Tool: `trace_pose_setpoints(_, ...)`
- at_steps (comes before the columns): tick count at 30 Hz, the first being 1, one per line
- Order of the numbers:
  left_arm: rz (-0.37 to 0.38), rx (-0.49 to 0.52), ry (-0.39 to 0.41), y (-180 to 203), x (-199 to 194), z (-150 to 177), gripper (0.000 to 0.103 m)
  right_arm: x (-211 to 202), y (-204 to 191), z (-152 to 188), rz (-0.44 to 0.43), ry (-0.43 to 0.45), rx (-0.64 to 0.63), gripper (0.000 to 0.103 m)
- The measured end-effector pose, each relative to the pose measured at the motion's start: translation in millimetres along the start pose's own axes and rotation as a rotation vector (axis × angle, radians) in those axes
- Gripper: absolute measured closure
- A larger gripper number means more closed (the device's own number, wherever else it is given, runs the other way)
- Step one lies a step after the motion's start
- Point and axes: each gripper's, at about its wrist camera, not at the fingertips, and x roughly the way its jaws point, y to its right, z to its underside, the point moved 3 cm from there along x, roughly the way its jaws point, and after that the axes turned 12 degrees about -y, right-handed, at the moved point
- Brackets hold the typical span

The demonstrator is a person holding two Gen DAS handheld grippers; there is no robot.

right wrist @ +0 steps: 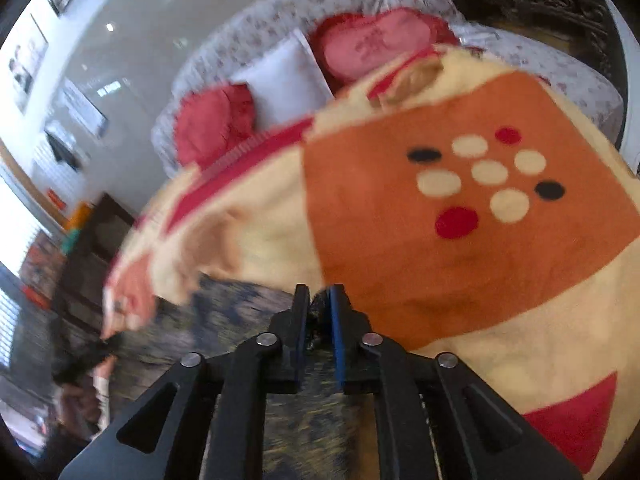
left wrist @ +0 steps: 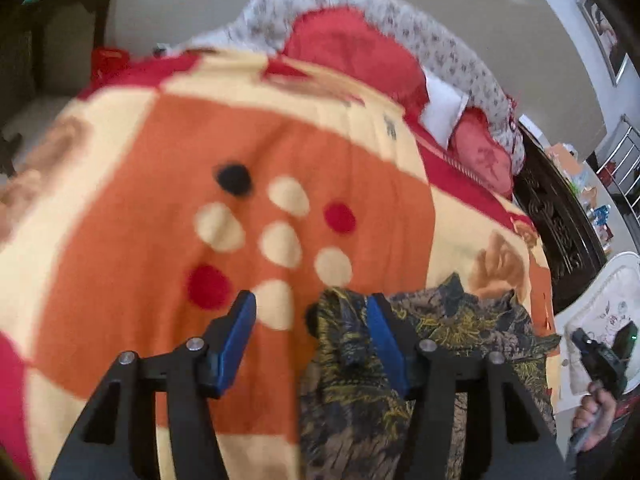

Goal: Fold small clothes

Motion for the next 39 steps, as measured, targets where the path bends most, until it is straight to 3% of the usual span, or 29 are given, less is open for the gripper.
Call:
trace_pose_setpoints(2, -0.039, 0.019, 0.07, 5, -26, 8, 0.044, -17, -11, 2, 0.022, 0.019, -0.03, 0.095)
trace_pose_setpoints(4, 0.008, 0.068, 0.093, 28, -37, 23, 0.05, -30, -31, 9, 0.07, 0.039, -0.099, 0.095)
trace_pose_setpoints(6, 0.03, 0.132, 0.058, 59, -29, 38, 0.081, -29, -53, 18, 0.097, 0.051, -0.156, 0.095)
trace_pose_setpoints(8, 0.04, 0.2, 0.008, 93, -8, 57, 0.084, -7, -79, 30, 0.131, 0.004, -0.206, 0.095)
trace_pose_setpoints(10, -0.001, 0.258, -0.022, 116, 19, 74, 0.084, 21, -98, 42, 0.217, -0.043, -0.238, 0.095)
trace_pose_setpoints(13, -0.043, 0.259, -0.088, 114, 56, 92, 0.085, 65, -107, 63, 0.322, -0.108, -0.297, 0.095)
trace_pose_setpoints(15, 0.01, 0.234, -0.058, 103, 59, 97, 0.088, 91, -93, 77, 0.405, -0.166, -0.315, 0.095)
trace_pose_setpoints(16, 0.028, 0.219, -0.064, 99, 60, 95, 0.09, 98, -85, 83, 0.403, -0.18, -0.311, 0.095)
trace_pose_setpoints(18, 0.042, 0.183, -0.099, 95, 61, 87, 0.093, 94, -74, 90, 0.333, -0.114, -0.313, 0.095)
trace_pose_setpoints(24, -0.067, 0.123, -0.192, 103, 78, 41, 0.093, 98, -60, 72, 0.243, -0.2, -0.227, 0.094)
trace_pose_setpoints(28, -0.069, 0.102, -0.154, 108, 82, 13, 0.093, 106, -64, 50, 0.245, -0.242, -0.168, 0.094)
trace_pose_setpoints(31, -0.07, 0.104, -0.048, 111, 65, -8, 0.084, 101, -78, 29, 0.251, -0.149, -0.215, 0.094)
trace_pose_setpoints(33, -0.106, 0.089, 0.032, 107, 48, -22, 0.063, 91, -83, 14, 0.222, -0.067, -0.237, 0.094)
trace_pose_setpoints(36, -0.088, 0.031, 0.098, 92, 27, -26, 0.061, 71, -75, 2, 0.208, -0.004, -0.2, 0.094)
trace_pose_setpoints(39, -0.056, 0.057, 0.121, 91, 19, -13, 0.061, 38, -56, 5, 0.221, 0.071, -0.141, 0.094)
